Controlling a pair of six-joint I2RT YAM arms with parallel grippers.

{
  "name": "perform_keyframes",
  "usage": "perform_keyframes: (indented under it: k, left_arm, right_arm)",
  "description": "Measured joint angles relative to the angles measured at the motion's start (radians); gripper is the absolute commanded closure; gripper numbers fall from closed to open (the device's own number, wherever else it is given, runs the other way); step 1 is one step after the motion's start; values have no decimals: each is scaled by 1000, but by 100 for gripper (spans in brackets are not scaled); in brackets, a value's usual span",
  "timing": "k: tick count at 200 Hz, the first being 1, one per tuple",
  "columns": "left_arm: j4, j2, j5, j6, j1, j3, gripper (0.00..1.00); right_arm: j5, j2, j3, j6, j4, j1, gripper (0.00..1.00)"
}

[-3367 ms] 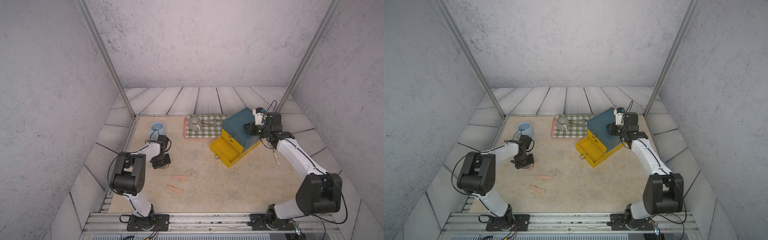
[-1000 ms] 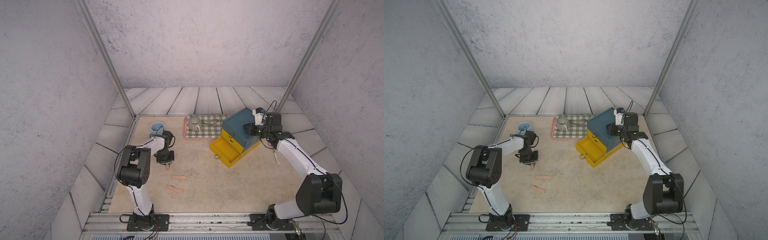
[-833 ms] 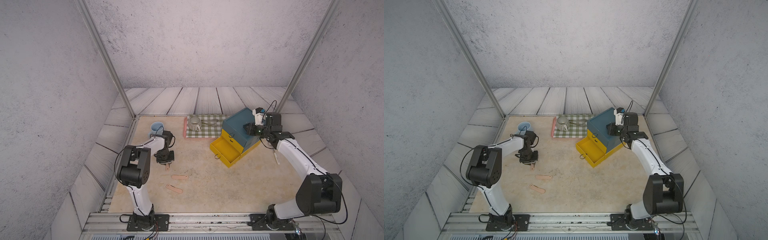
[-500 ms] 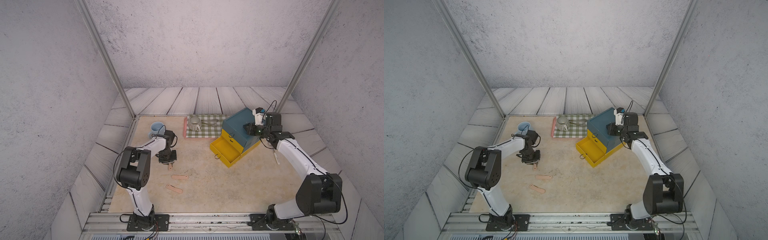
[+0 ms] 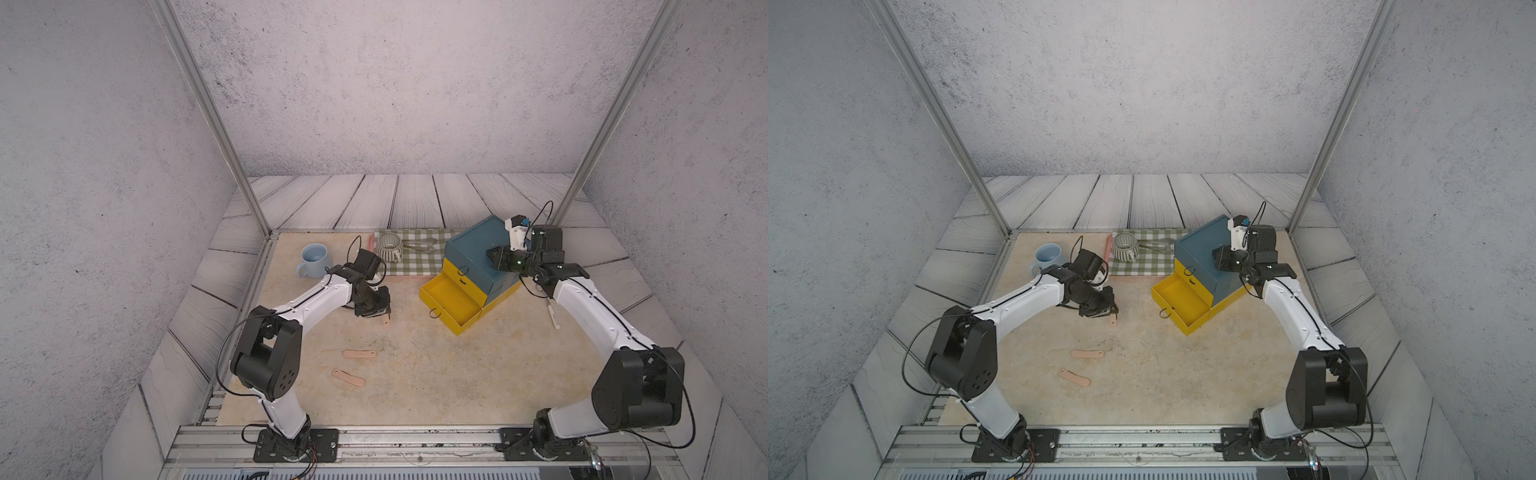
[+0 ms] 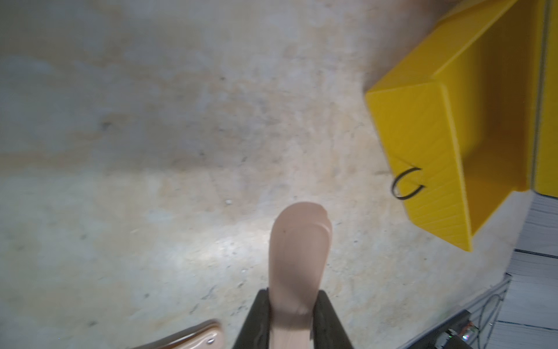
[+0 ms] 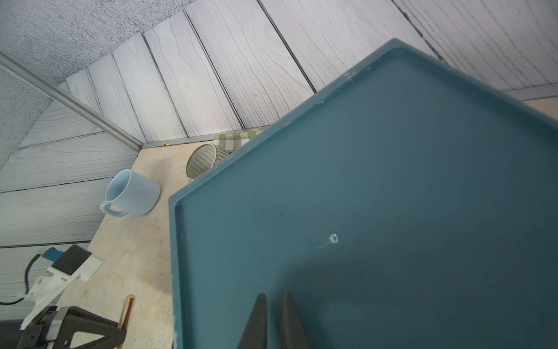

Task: Place the fruit knives into the drawer by color
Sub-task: Place the fruit knife in the drawer.

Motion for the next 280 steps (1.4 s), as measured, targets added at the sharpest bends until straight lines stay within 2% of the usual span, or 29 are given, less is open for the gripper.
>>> perform_keyframes:
  k: [50,101,147,280]
  left_arm:
    - [210,91,137,-144,-103,61,87]
    - [344,211,163,-239,-168,151,87]
    - [470,264,172,-312,-180,195,87]
    - [486,407,135,-354,-195,322,85]
  right_arm:
    - [0,0,0,0,0,0,87]
    - [0,0,0,0,0,0,87]
    - [0,0,-2,0,1,0,87]
    - [0,0,-3,-1,3,0,87]
